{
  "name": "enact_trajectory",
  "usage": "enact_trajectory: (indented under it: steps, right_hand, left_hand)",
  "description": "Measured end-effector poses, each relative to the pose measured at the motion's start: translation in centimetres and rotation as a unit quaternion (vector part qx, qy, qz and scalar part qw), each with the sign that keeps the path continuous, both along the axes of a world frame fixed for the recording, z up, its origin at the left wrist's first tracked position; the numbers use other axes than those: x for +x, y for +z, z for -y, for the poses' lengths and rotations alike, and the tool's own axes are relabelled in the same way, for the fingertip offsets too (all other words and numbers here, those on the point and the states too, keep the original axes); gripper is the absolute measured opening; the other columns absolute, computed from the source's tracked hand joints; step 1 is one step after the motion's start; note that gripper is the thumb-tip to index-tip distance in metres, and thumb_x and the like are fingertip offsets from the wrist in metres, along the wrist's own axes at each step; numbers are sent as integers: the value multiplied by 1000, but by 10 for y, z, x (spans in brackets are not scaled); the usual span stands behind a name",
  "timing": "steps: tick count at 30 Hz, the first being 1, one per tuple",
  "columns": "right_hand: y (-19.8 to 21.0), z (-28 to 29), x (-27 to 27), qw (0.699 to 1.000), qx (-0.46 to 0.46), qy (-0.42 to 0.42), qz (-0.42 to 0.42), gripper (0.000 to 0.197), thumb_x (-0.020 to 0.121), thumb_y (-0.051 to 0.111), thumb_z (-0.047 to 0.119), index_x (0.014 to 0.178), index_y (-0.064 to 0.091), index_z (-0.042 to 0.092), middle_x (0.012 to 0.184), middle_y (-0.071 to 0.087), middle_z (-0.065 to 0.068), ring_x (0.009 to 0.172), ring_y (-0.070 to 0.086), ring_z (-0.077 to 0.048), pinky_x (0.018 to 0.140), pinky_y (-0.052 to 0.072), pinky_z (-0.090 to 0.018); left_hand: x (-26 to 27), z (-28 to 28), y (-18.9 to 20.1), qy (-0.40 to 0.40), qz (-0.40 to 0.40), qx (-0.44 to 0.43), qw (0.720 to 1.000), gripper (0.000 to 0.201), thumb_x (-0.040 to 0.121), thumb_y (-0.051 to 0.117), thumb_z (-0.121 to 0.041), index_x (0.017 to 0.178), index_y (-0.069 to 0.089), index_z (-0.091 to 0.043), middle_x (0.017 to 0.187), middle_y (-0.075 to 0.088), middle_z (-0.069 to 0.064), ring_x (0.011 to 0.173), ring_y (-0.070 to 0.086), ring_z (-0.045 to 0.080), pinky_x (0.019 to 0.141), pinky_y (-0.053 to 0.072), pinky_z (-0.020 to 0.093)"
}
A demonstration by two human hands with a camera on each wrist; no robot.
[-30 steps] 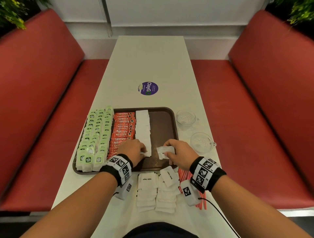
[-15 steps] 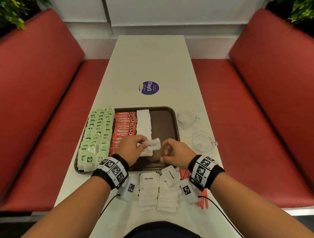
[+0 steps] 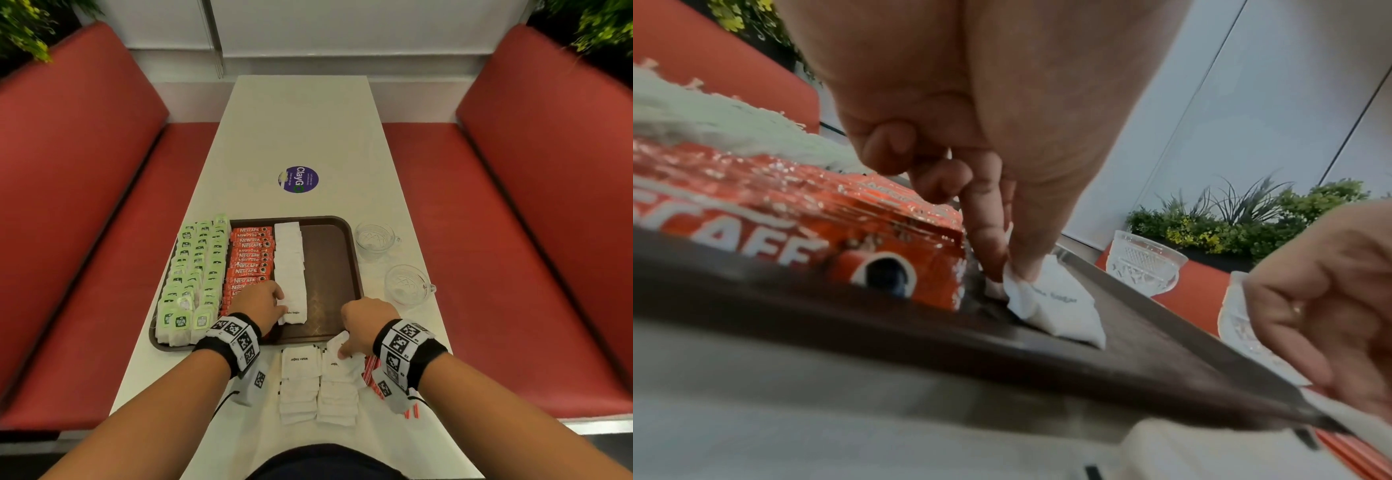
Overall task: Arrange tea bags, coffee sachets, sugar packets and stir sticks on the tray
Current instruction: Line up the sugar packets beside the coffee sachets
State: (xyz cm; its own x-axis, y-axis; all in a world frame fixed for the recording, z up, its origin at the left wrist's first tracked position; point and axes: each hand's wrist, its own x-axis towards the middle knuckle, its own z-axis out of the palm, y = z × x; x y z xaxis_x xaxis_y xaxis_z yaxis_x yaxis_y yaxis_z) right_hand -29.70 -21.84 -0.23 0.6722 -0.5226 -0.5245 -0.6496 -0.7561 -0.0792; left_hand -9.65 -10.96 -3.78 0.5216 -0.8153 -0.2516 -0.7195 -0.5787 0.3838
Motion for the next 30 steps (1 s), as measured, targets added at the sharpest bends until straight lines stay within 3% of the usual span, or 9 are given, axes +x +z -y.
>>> enact_trajectory:
  steps: [5, 10, 14, 17, 19, 22, 26, 30]
  right_hand:
    - [-1, -1, -2, 999, 32, -14, 26, 46, 74, 84, 43, 106, 61, 20, 95, 67, 1, 84, 65, -20, 75, 57, -34]
    - [3, 0, -9, 995, 77, -12, 66, 35, 83, 78, 33, 112, 65, 19, 105, 65, 1, 94, 62, -20, 81, 53, -32]
    - [7, -3, -15, 988, 93, -39, 116, 22, 90, 70, 26, 110, 65, 17, 108, 64, -1, 92, 57, -17, 76, 44, -28]
    - [9, -6, -21, 981, 105, -62, 150, 9, 91, 62, 19, 97, 56, 20, 96, 58, 2, 87, 55, -17, 67, 38, -23]
    - [9, -9, -25, 976, 113, -78, 167, 11, 87, 61, 16, 89, 51, 20, 87, 55, 4, 83, 56, -19, 59, 37, -22]
    - [8, -13, -30, 971, 127, -98, 177, 15, 85, 64, 13, 94, 53, 17, 90, 59, 2, 78, 55, -16, 57, 37, -20]
    - [4, -15, -35, 963, 150, -121, 190, 27, 81, 68, 8, 105, 59, 16, 102, 64, -2, 88, 59, -17, 63, 45, -22]
    - [2, -18, -40, 951, 166, -133, 224, 7, 83, 66, 9, 89, 62, 9, 89, 68, -5, 72, 65, -13, 60, 52, -24]
  left_hand:
    - [-1, 0, -1, -17, 44, -24, 999, 20, 84, 73, -36, 95, 58, -29, 93, 60, -6, 88, 57, 16, 81, 51, 34]
    - [-10, 1, 3, -141, 78, 31, 986, 20, 88, 69, -41, 106, 72, -33, 107, 63, -6, 102, 57, 18, 91, 49, 36]
    - [-18, -3, 8, -145, 99, 51, 983, 26, 92, 63, -42, 115, 69, -34, 115, 64, -4, 107, 57, 21, 93, 49, 38]
    - [-28, -11, 15, -149, 79, 16, 986, 29, 94, 59, -44, 118, 68, -31, 112, 67, -6, 104, 58, 18, 93, 49, 36]
    - [-36, -19, 21, -163, 34, 1, 986, 26, 92, 63, -42, 113, 70, -29, 106, 70, -10, 99, 61, 12, 88, 50, 29]
    - [-49, -35, 24, -197, 17, 22, 980, 32, 85, 71, -46, 114, 69, -31, 107, 69, -14, 97, 61, 7, 89, 49, 26]
    - [-60, -49, 17, -200, 47, 28, 978, 42, 82, 73, -51, 120, 64, -35, 112, 66, -16, 104, 55, 9, 94, 46, 31]
    - [-67, -52, 14, -196, 47, 34, 979, 41, 84, 73, -43, 122, 60, -34, 114, 66, -14, 107, 57, 11, 97, 45, 34]
